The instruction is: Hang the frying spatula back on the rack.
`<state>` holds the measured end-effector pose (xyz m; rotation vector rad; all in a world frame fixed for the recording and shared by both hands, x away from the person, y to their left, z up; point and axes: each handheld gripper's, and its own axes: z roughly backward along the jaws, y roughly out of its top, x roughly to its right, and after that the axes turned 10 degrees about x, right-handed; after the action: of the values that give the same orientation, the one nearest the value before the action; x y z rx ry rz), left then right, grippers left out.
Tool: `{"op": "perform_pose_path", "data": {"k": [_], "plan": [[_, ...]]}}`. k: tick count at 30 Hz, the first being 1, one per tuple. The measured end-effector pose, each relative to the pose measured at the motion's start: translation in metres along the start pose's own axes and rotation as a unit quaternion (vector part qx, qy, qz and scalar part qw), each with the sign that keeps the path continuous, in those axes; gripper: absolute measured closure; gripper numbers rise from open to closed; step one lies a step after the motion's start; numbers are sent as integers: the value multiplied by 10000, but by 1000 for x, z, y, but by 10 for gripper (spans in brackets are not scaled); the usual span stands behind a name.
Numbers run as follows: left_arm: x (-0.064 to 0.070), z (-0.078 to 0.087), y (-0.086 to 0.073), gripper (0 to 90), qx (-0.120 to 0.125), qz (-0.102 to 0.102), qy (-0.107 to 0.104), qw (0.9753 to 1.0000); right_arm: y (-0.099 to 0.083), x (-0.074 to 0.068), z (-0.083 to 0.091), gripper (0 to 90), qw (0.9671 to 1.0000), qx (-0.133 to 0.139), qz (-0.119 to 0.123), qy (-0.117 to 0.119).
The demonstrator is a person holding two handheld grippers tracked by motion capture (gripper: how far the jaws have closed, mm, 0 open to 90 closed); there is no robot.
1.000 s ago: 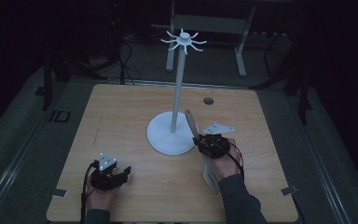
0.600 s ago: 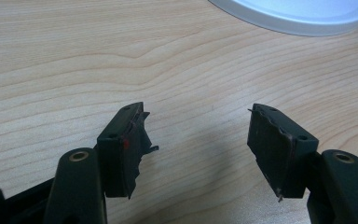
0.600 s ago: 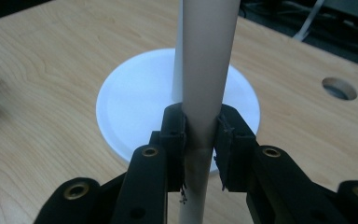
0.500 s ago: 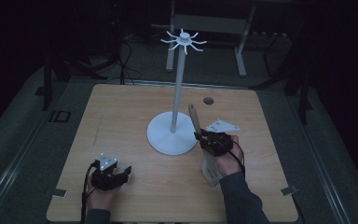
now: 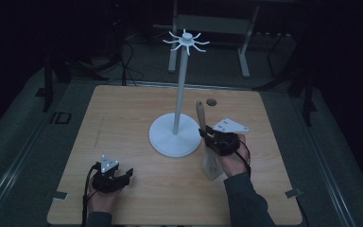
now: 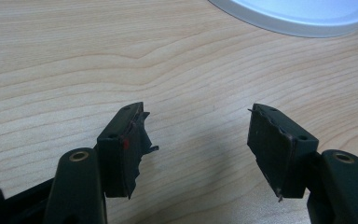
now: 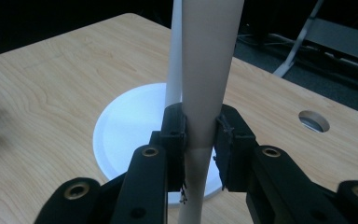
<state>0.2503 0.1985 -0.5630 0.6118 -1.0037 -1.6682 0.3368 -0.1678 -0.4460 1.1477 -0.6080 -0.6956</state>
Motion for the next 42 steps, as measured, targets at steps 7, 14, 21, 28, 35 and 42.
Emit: {"op": "perform_pose_path", "data": {"k": [7, 14, 21, 28, 35, 42], "plan": [[0, 0, 0, 373, 18, 25, -5, 10000, 5, 1, 1, 746, 9999, 109, 17, 6], [-1, 1, 0, 373, 28, 34, 0, 10000, 9, 2, 3, 747, 9997, 229, 19, 24], [-1, 1, 0, 373, 27, 30, 1, 10000, 13, 4, 5, 746, 9995, 317, 46, 70], [-1, 1, 0, 373, 27, 30, -1, 10000, 17, 6, 4, 746, 9992, 375, 54, 82], [-1, 1, 0, 373, 28, 31, -2, 10000, 23, 7, 3, 747, 9991, 410, 81, 81], [-1, 1, 0, 372, 29, 30, -5, 10000, 31, 10, 2, 746, 9988, 462, 122, 75]]}}
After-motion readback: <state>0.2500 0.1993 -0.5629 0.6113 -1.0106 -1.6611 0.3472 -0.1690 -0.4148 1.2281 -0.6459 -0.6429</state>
